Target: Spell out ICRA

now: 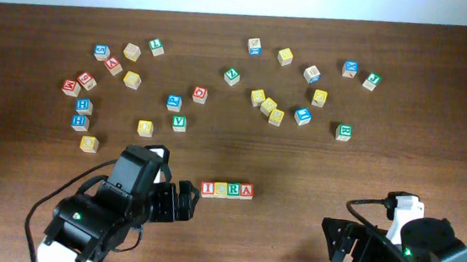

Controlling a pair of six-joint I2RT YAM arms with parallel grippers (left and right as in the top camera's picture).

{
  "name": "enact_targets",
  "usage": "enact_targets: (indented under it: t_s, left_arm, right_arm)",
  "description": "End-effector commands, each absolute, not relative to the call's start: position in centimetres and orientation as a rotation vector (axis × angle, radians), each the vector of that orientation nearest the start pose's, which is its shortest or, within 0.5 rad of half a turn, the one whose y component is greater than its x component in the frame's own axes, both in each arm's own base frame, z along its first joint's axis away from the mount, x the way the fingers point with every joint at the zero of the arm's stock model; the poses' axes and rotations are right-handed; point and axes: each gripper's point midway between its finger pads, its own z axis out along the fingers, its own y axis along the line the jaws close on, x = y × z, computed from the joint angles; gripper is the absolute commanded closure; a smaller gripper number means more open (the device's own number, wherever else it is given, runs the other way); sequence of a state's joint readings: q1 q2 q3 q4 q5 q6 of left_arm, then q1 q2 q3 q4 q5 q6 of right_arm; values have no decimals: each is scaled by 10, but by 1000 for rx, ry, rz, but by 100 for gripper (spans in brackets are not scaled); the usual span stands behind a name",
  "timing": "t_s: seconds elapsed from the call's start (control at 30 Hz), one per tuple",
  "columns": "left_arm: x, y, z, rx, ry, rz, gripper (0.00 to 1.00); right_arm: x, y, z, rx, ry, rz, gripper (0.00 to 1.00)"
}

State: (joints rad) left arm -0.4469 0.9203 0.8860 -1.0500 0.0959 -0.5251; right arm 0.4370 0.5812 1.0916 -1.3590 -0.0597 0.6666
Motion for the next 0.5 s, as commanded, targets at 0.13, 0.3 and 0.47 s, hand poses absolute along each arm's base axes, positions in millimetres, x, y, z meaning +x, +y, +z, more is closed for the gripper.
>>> enact_targets:
  t_s: [0.13,0.3,0.47]
  left_arm:
    - [193,-109,155,-91,2727,-414,1]
    - [193,-109,155,-92,2727,-414,1]
    - [193,-109,155,-92,2727,-414,1]
  right_arm:
    - [128,67,245,280,2473,541,2]
    - [126,66,247,277,2454,551,2]
    - [122,59,253,313,2401,558,2]
